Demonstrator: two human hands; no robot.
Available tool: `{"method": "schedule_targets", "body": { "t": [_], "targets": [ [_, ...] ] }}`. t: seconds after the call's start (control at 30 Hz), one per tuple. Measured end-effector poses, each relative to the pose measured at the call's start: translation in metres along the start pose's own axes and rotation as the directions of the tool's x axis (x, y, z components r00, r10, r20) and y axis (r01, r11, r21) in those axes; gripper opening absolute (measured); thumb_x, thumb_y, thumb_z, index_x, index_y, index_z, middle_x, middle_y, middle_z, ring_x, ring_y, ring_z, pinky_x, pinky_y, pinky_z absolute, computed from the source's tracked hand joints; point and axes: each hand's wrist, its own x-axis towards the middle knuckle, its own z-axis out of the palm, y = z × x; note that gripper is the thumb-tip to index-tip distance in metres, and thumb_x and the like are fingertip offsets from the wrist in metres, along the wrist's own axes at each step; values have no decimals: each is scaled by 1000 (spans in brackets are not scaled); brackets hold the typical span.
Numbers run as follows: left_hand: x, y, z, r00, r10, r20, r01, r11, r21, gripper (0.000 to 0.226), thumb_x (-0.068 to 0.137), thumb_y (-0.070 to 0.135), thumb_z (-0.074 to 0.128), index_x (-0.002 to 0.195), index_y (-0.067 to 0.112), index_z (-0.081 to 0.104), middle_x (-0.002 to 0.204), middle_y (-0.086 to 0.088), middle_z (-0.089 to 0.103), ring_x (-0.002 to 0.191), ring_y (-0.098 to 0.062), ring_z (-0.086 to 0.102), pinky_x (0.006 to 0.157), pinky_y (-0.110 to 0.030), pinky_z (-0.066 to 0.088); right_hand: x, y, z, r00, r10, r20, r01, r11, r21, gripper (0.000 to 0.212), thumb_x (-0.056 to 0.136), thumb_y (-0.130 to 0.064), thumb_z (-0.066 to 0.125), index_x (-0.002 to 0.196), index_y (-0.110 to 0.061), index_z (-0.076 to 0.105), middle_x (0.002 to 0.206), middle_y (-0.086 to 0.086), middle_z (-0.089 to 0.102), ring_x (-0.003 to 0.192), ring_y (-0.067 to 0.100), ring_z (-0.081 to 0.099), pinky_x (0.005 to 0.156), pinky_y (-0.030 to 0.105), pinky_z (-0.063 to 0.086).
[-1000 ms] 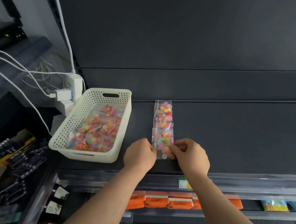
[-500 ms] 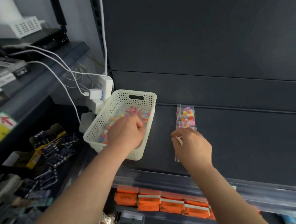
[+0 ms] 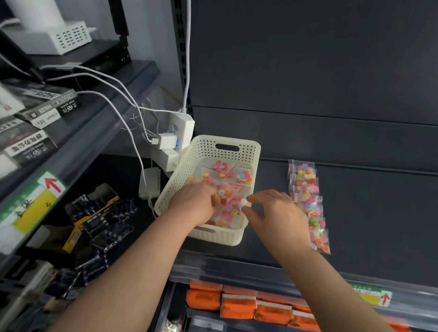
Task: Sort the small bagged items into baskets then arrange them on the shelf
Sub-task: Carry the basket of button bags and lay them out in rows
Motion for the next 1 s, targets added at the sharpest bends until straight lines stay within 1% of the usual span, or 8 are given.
{"method": "schedule_targets", "body": {
  "t": [0.2,0.33,0.43,0.53,0.67,0.77,0.83,1.0],
  "targets": [
    [9,-1,2,999,30,29,-33,996,77,10,93,22,64,99,26,69,114,5,60,105,-19,56,94,-39,48,-1,-4,1,999,32,-4,-31,999,10,32,92,-46,55,118,-30,66,117,-9,65,105,13,60,83,33,52],
    [7,-5,-8,997,34,-68,-53,953,-297,11,96,15,58,92,24,62,104,9,64,99,-13,59,88,-33,48,0,-2,0,997,63,40,-66,996,62,34,91,-45,56,120,-29,64,119,-7,64,107,12,58,78,29,53],
    [-3,2,-18,985,81,-155,-148,857,-493,18,94,11,62,85,26,59,91,11,65,90,-10,61,84,-30,50,3,-4,-4,993,98,60,-110,960,258,44,87,-44,62,128,-27,57,123,-10,60,112,7,54,82,23,47],
    [-13,15,-22,968,163,-193,-244,797,-552,19,89,9,68,85,27,63,87,10,67,87,-11,65,86,-35,55,5,-5,-9,986,141,92,-168,835,524,48,83,-43,68,126,-27,56,110,-18,62,95,-4,58,77,12,47],
    [-21,39,-14,957,188,-219,-287,710,-643,27,88,6,69,108,23,61,104,5,69,92,-9,66,85,-32,58,2,10,-13,959,227,170,-275,598,753,11,88,-20,67,98,-20,69,84,-5,74,79,7,70,67,24,56],
    [-24,57,0,972,174,-160,-236,683,-691,46,89,15,70,131,21,50,125,7,61,106,-8,62,92,-35,56,-7,28,-20,913,331,240,-349,326,879,9,89,-4,63,92,-12,66,83,1,74,80,14,71,70,25,56],
    [-26,69,14,986,154,-56,-150,708,-690,53,88,20,72,135,16,48,120,4,63,104,-12,64,92,-36,55,-12,41,-26,895,346,280,-363,204,909,10,89,0,61,96,-7,64,87,7,75,86,21,71,78,31,57],
    [-30,99,33,987,146,-67,-155,765,-625,17,91,12,66,98,27,64,90,2,70,85,-16,67,80,-39,59,-28,70,-41,882,361,302,-414,289,863,15,86,-20,70,99,-13,67,90,3,74,85,17,69,79,33,55]
  ]
}}
